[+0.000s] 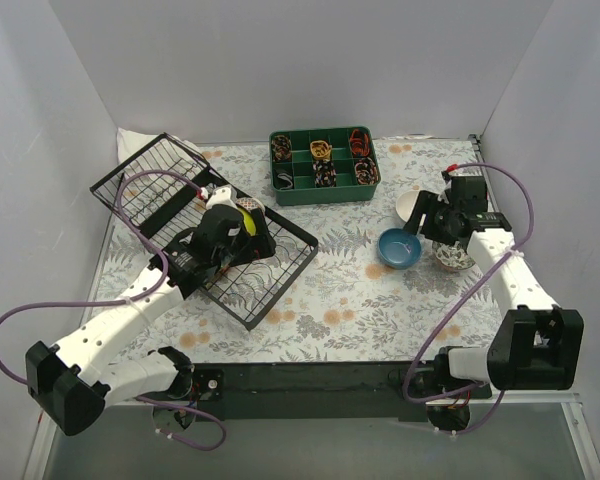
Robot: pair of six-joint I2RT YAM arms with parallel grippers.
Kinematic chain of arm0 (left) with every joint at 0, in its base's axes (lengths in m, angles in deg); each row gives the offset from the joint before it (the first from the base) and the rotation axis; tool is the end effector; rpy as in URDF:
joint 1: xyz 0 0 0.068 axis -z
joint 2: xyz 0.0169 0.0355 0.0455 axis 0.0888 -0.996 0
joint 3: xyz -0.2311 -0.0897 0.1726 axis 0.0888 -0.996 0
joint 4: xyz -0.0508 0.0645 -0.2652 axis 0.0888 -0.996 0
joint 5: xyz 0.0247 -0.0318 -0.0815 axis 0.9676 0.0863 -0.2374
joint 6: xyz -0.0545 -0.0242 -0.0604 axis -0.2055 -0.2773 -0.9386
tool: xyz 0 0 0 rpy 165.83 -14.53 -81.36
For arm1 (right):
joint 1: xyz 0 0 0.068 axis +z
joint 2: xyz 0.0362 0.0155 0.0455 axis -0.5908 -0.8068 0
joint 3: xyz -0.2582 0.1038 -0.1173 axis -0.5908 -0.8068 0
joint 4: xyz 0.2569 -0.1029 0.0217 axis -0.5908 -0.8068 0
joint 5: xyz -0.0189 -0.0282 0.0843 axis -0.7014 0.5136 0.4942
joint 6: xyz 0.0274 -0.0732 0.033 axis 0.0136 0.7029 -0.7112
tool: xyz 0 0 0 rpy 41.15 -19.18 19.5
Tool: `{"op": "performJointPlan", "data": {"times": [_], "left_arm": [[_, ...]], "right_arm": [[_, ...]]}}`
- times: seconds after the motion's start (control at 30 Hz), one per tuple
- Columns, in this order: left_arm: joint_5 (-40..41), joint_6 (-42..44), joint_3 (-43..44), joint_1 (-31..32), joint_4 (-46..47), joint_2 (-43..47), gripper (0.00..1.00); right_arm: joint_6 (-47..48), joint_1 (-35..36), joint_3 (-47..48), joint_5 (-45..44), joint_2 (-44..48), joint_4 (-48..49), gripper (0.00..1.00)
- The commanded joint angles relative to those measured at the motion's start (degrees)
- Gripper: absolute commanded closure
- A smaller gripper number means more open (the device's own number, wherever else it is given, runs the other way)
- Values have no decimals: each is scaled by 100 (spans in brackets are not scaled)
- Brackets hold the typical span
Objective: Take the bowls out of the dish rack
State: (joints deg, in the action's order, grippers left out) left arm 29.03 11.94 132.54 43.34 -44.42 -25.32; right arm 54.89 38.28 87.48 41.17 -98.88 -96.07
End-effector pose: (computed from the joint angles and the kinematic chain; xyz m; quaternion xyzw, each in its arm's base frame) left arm 0.2120 -0.1441 0.3111 -0.3547 0.8318 -0.2910 0.3124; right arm 0.3132 0.0191 0.2578 0.1068 0.9235 0.1110 0.3514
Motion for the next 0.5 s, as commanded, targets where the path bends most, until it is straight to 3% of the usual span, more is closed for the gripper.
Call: {"op": "performJointPlan", "data": {"times": [0.0, 0.2, 0.47], "left_arm": [[235, 28, 298, -123, -116, -36, 2], [174, 28, 369, -624, -345, -62, 2], [-108, 116, 369, -1494, -661, 96, 2]], "right_arm": [[130, 311, 362, 666, 374, 140, 24], [42, 1067, 327, 905, 576, 886, 16], [42, 2182, 476, 1107, 94, 1949, 9]]}}
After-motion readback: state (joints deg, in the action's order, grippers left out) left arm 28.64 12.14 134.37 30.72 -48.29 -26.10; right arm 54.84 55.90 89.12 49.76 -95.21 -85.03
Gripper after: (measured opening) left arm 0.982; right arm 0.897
